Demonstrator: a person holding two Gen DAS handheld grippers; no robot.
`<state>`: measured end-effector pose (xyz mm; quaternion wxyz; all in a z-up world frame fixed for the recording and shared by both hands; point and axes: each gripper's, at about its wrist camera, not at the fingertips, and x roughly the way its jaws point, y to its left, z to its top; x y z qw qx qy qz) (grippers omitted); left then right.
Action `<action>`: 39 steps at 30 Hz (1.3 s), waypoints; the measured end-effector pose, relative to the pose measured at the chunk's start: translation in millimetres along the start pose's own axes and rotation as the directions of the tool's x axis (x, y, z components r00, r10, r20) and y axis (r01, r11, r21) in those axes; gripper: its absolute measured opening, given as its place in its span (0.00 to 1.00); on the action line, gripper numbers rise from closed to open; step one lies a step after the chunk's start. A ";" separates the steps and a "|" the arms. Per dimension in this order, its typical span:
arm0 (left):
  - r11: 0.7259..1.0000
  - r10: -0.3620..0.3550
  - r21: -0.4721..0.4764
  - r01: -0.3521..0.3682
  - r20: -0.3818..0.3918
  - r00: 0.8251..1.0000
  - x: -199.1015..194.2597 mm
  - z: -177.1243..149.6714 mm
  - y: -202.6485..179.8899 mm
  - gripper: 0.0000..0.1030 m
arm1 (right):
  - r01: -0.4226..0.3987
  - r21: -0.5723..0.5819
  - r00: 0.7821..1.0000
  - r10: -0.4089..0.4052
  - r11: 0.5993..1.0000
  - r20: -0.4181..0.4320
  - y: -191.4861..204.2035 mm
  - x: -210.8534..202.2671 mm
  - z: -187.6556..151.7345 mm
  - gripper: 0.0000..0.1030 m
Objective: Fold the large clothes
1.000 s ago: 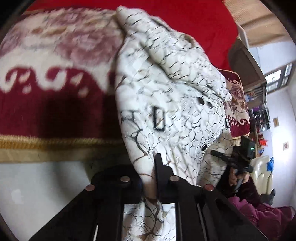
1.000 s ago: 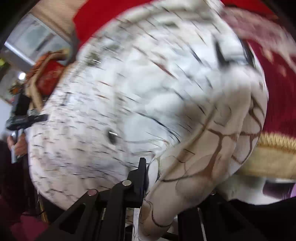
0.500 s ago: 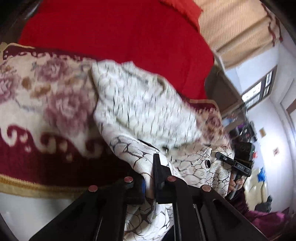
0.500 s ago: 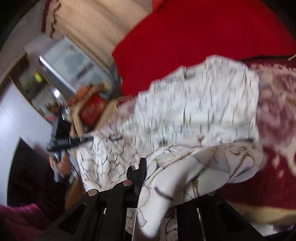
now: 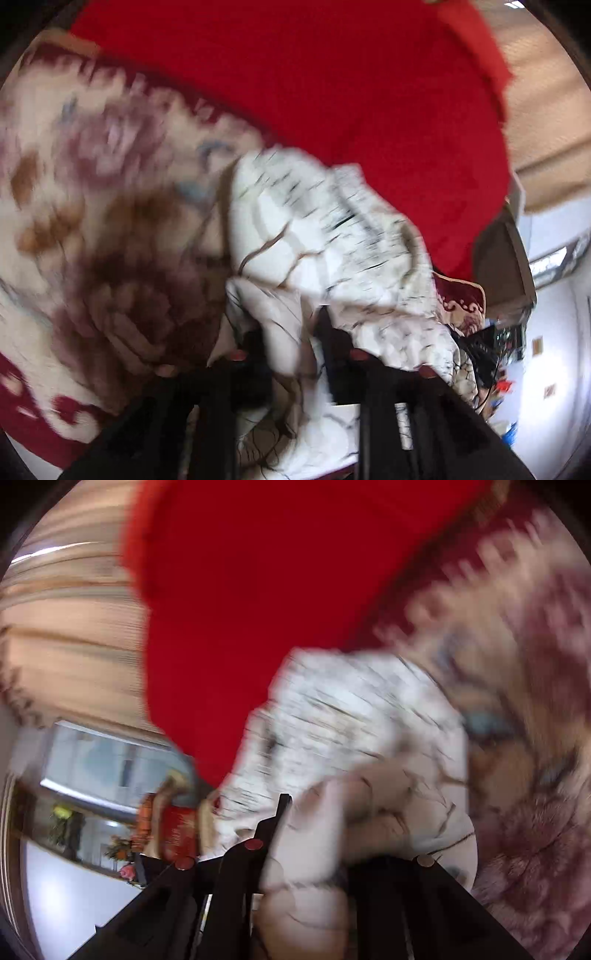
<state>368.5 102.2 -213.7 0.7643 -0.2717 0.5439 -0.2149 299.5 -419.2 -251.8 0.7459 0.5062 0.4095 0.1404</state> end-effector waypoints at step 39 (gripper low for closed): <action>0.988 -0.098 -0.125 0.095 -0.018 0.995 14.8 120.6 -8.1 0.22 | 0.044 -0.009 0.982 -0.042 0.999 0.183 36.8 -32.0 82.7 0.13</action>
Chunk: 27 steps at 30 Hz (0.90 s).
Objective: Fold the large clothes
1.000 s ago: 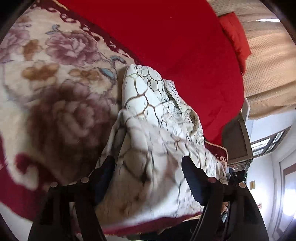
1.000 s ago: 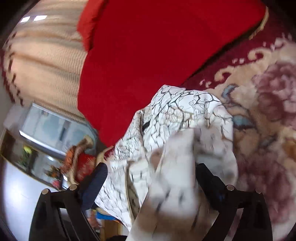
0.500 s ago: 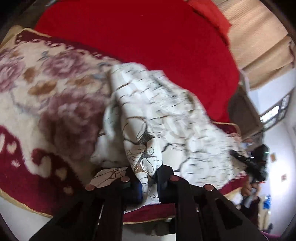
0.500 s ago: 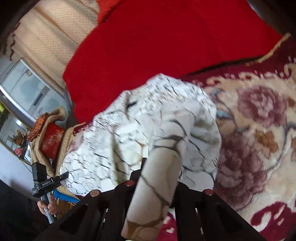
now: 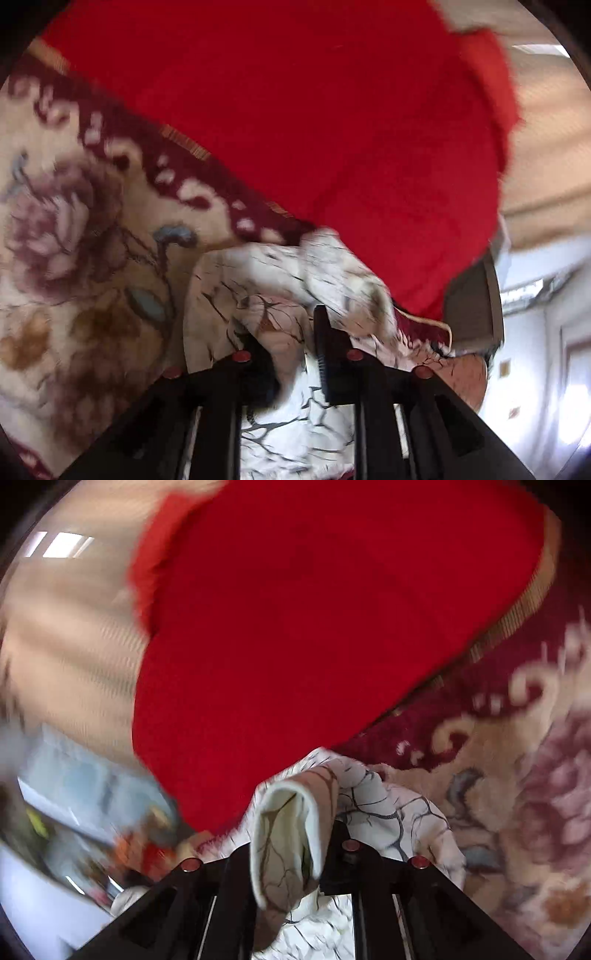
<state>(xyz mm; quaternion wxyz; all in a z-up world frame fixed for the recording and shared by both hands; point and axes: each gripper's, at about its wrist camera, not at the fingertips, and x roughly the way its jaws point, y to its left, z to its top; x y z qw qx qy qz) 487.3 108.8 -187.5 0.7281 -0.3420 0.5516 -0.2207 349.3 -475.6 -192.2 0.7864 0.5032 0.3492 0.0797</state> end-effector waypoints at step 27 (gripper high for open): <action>0.659 0.434 0.370 -0.655 0.523 0.733 44.4 -221.6 -105.5 0.75 | 0.444 -0.344 0.894 -0.434 0.828 0.110 -1.4 26.0 -101.6 0.34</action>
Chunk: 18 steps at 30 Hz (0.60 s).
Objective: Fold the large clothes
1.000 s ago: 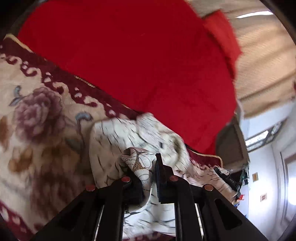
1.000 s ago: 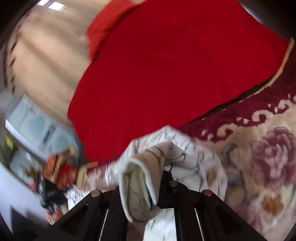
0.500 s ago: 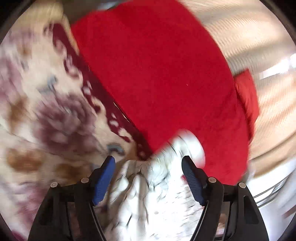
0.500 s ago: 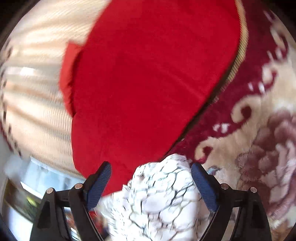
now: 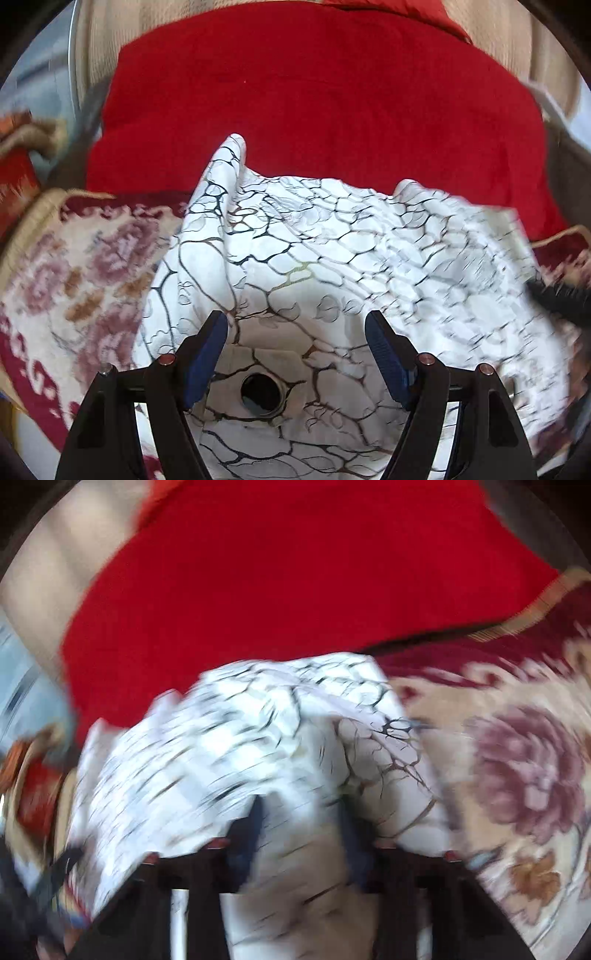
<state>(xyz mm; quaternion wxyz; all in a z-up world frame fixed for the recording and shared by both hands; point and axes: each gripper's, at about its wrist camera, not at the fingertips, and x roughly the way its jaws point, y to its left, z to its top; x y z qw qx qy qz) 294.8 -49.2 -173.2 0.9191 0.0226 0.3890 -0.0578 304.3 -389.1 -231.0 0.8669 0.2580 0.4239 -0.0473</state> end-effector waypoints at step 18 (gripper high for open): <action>0.995 0.082 0.041 -0.086 0.079 0.993 16.2 3.2 -3.2 0.75 | -0.014 0.048 0.993 0.019 0.999 -0.119 29.3 43.6 5.3 0.37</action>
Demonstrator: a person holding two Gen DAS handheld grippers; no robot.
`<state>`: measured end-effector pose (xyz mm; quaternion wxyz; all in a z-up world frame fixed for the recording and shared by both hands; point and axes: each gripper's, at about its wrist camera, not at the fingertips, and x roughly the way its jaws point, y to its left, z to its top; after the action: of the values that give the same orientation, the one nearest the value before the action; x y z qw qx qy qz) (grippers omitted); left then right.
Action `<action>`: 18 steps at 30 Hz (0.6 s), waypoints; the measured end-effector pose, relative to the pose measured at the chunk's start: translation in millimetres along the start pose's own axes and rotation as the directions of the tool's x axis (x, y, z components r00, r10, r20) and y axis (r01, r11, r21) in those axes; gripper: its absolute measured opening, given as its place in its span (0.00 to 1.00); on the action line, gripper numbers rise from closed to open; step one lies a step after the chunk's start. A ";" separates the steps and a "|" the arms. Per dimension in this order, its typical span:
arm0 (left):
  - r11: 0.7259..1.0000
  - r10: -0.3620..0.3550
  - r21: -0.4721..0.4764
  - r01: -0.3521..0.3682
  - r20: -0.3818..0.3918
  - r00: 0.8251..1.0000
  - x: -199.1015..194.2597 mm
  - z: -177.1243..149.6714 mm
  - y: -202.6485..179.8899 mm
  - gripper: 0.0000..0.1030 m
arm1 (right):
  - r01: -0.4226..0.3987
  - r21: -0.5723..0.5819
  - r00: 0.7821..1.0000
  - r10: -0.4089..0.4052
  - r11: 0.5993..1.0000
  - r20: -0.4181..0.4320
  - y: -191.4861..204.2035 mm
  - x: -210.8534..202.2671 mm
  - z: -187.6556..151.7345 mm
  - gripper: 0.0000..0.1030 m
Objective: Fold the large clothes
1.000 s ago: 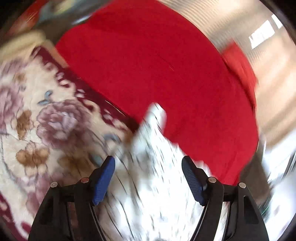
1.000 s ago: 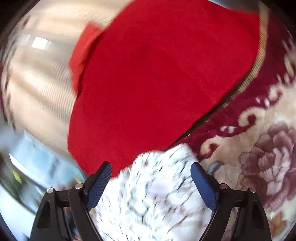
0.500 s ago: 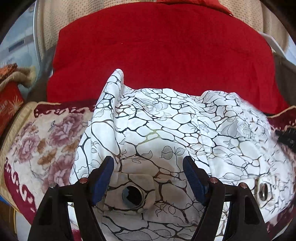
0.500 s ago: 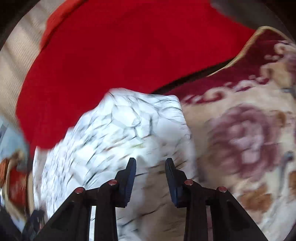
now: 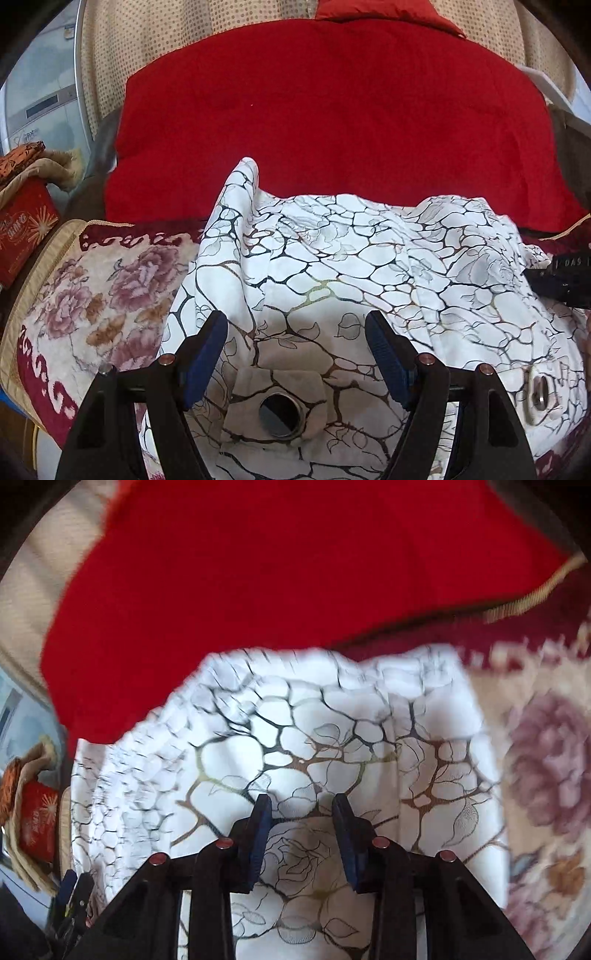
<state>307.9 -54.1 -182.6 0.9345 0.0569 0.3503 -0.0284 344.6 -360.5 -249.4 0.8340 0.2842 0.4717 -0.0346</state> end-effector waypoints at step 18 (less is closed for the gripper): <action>0.998 0.069 0.013 -0.069 -0.024 0.997 -4.4 -10.3 -0.7 0.76 | -0.035 -0.239 0.993 0.061 0.971 0.102 36.9 -103.1 -92.2 0.69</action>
<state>297.8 -53.4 -187.5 0.9302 0.0750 0.3593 0.0023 228.9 -304.6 -186.2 0.8869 0.1919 0.4193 0.0265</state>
